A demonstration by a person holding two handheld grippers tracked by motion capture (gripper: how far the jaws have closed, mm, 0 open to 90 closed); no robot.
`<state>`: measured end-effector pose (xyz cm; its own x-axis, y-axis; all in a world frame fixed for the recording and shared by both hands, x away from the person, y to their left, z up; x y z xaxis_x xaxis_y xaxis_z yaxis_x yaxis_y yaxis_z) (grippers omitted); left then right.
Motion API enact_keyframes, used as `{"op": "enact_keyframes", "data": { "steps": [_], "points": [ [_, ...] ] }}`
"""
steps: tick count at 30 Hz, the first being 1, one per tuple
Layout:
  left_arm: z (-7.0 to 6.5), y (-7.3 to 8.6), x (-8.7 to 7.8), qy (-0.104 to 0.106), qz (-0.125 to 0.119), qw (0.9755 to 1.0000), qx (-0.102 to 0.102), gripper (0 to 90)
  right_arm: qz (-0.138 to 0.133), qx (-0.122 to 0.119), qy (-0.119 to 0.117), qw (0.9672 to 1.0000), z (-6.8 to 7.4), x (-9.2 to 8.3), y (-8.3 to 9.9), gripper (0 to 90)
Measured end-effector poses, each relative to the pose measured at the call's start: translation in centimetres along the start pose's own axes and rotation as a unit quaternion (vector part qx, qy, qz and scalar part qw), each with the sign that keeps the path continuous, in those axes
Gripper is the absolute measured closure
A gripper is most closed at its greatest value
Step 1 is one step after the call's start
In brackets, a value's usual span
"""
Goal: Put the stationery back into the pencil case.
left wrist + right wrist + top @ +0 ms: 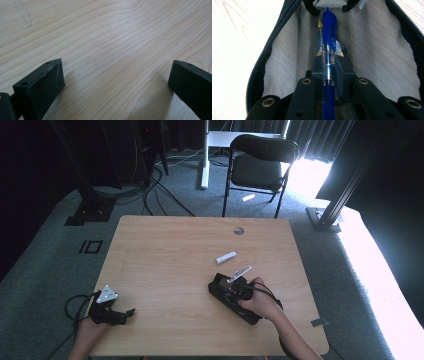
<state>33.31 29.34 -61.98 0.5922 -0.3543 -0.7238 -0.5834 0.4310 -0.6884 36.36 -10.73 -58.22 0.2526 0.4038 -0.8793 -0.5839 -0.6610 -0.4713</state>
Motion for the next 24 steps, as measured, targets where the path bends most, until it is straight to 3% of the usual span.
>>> {"op": "enact_keyframes", "data": {
  "steps": [7, 10, 17, 24],
  "points": [
    [0.0, 0.0, 0.0, 0.000, 0.000, 1.0000, 0.000, 0.7, -0.007, 0.006, -0.011, 0.9999, 0.1, -0.3, -0.1, 74.3],
    [0.0, 0.0, 0.0, 0.000, 0.000, 1.0000, 0.000, 0.7, -0.019, 0.004, -0.019, 0.9996, 0.2, -1.3, -0.3, 74.2],
    [0.0, 0.0, 0.0, 0.000, 0.000, 1.0000, 0.000, 0.7, -0.073, 0.019, -0.034, 0.9966, -0.3, -4.1, -1.3, 74.1],
    [0.0, 0.0, 0.0, 0.000, 0.000, 1.0000, 0.000, 0.7, -0.115, 0.047, -0.022, 0.9920, -2.2, -6.1, -1.9, 73.0]
  ]
}}
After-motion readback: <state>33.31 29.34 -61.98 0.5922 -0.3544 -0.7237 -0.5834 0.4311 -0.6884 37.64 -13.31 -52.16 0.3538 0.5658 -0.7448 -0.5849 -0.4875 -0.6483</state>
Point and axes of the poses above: each handheld gripper's, and its own axes: x roughly forward along the jaws, y roughly out of its underside, z roughly to its left, the point moved 9 cm from there along x, roughly forward along the jaws, and after that the axes turned 2 degrees about -y, right-handed, at the moved point
